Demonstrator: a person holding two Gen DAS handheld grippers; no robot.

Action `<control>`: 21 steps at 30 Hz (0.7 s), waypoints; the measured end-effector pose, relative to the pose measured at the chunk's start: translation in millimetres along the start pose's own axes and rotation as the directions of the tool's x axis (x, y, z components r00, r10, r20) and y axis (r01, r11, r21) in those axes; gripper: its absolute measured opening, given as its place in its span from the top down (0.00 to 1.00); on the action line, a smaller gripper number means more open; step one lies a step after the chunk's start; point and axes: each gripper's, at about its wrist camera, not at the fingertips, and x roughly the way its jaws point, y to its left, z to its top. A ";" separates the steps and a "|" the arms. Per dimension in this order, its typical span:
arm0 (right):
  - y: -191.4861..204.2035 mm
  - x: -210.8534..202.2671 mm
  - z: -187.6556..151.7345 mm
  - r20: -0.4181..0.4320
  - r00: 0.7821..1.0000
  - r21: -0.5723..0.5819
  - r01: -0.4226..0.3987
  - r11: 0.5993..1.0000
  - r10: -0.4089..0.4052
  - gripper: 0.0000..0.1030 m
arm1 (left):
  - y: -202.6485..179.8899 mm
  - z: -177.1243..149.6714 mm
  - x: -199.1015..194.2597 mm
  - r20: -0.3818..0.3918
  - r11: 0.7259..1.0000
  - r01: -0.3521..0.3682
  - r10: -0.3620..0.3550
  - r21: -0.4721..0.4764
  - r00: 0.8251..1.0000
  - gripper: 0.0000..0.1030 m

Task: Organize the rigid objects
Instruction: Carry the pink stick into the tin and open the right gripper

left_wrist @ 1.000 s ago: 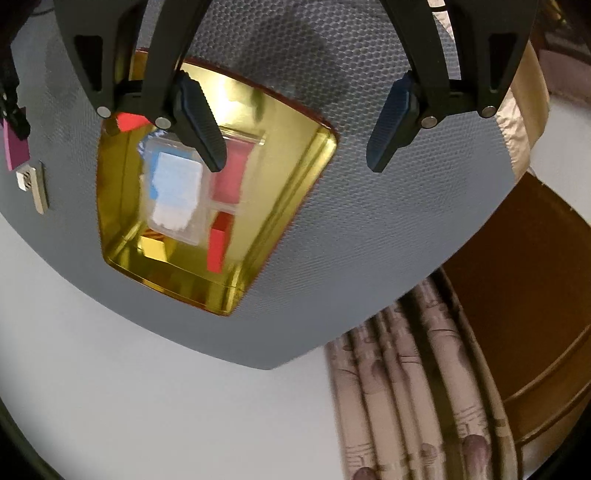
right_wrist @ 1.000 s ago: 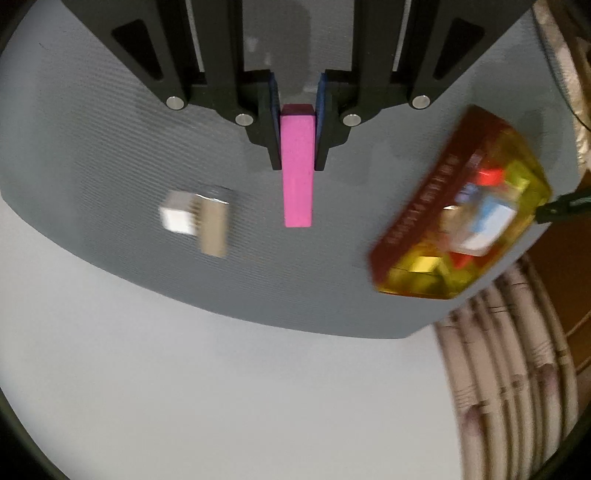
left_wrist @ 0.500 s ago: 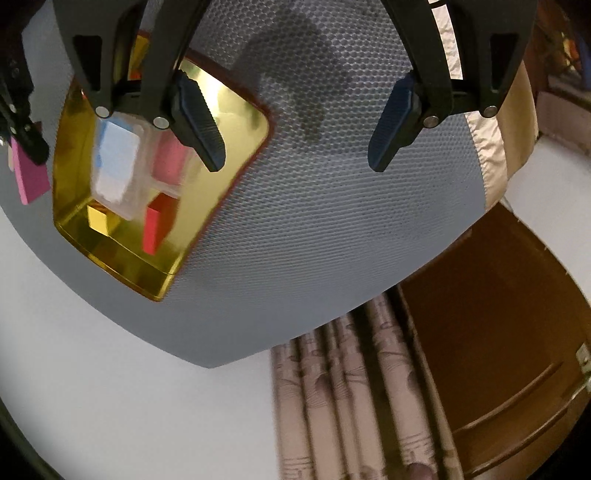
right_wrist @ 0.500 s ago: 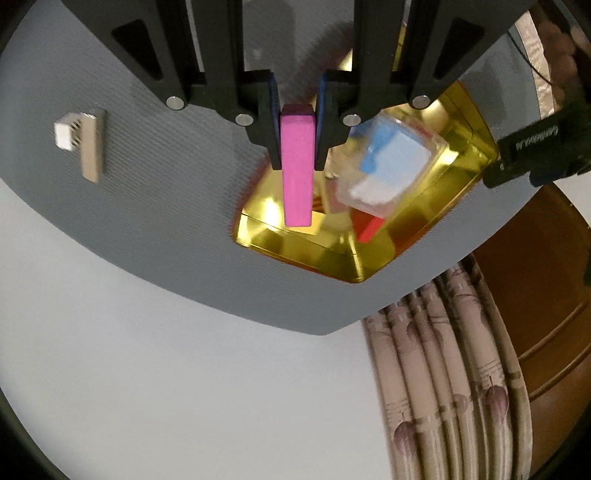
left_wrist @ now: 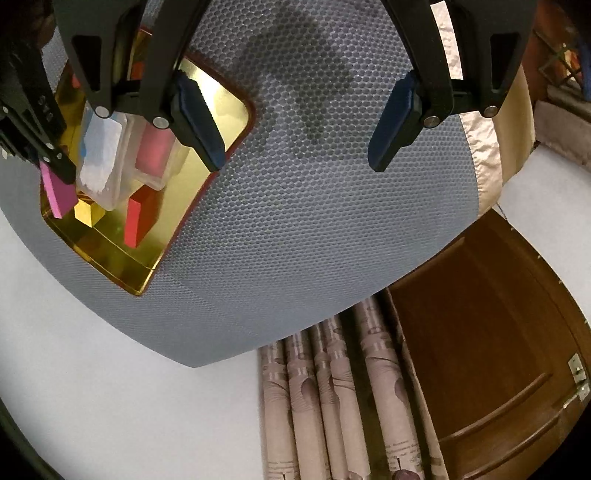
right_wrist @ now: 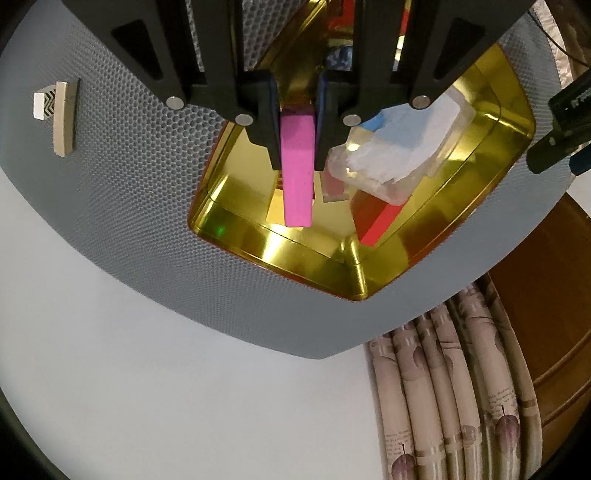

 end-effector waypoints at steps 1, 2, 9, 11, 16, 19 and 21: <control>-1.2 2.2 -1.0 -0.005 1.000 0.002 -0.002 1.000 0.002 0.85 | -0.1 -0.6 0.4 0.001 1.000 0.000 0.000 0.003 1.000 0.25; -2.2 3.9 -2.1 -0.010 1.000 0.005 -0.004 1.000 0.004 0.86 | -0.1 -1.4 0.4 0.002 1.000 -0.001 0.001 0.007 1.000 0.25; -3.3 10.1 -7.8 -0.006 1.000 0.024 -0.012 1.000 0.012 0.85 | 2.7 -4.0 0.0 0.013 1.000 -0.013 0.013 0.019 1.000 0.25; -5.0 9.7 -8.0 -0.005 1.000 0.026 -0.010 1.000 0.010 0.85 | 2.6 -4.0 -0.6 0.010 1.000 -0.014 0.014 0.020 1.000 0.25; -8.1 5.9 -7.2 -0.004 1.000 0.028 -0.028 0.999 0.028 0.72 | 3.4 -3.6 -1.4 0.022 1.000 -0.017 0.017 0.025 1.000 0.25; -10.3 -2.7 -5.4 0.018 1.000 0.030 -0.024 0.999 0.024 0.68 | 2.7 -3.8 -1.4 0.026 0.999 -0.018 0.017 0.032 1.000 0.25; -10.1 -10.3 -4.9 0.028 0.999 0.029 -0.032 0.999 0.031 0.67 | 2.3 -3.7 -1.2 0.026 0.999 -0.015 0.014 0.035 1.000 0.25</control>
